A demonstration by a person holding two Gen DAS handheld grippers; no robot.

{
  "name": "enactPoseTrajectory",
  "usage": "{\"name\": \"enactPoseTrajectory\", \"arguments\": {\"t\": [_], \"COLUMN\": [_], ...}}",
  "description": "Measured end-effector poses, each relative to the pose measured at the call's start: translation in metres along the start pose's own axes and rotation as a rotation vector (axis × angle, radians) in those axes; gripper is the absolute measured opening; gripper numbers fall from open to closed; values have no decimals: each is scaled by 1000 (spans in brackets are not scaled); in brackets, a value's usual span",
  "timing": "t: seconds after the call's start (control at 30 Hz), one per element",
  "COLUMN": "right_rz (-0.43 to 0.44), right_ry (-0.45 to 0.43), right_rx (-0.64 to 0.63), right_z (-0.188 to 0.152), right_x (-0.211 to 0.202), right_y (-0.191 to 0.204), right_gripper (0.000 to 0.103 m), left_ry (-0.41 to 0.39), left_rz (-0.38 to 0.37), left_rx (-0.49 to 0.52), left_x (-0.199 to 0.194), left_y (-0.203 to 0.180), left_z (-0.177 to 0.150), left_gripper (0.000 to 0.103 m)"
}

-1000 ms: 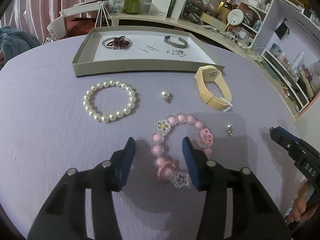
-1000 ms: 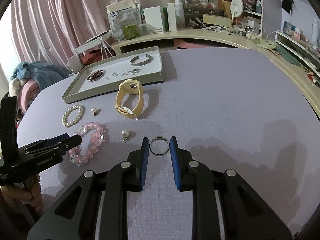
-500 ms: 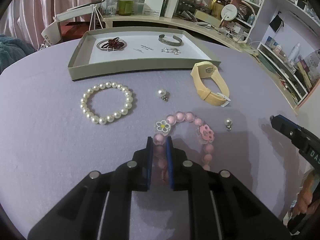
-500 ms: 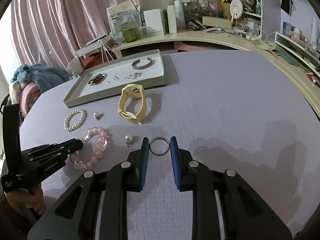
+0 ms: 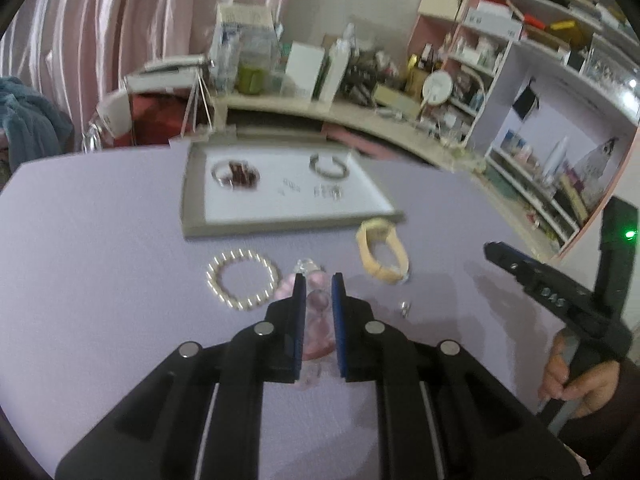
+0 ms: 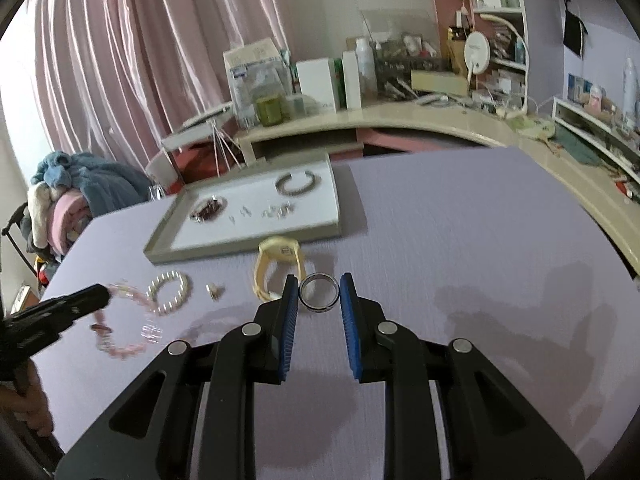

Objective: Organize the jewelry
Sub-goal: 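Carry the ring and pink bracelet over the white tray and open both tools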

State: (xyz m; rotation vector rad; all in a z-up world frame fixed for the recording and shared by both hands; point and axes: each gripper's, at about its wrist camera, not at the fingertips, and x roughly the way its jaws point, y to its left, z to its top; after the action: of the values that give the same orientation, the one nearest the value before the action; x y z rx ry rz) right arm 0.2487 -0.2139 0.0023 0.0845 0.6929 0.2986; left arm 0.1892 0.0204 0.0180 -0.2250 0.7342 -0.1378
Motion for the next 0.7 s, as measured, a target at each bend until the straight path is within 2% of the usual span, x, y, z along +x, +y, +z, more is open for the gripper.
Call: {"name": "enactPoseTrajectory", "arguments": {"t": [0.37, 0.7], "right_rz": [65, 81], "right_ry": [-101, -146], "right_rx": [-53, -100], "right_z": [45, 85], "right_x": [-2, 12], "right_y": [19, 26], "right_gripper": [22, 22], "left_ry": [-132, -188], "left_rz": [78, 90], "left_rx": [5, 15], "left_x": [-47, -51], "left_y": [19, 28], "left_z": [60, 111], "left_gripper": [13, 13]}}
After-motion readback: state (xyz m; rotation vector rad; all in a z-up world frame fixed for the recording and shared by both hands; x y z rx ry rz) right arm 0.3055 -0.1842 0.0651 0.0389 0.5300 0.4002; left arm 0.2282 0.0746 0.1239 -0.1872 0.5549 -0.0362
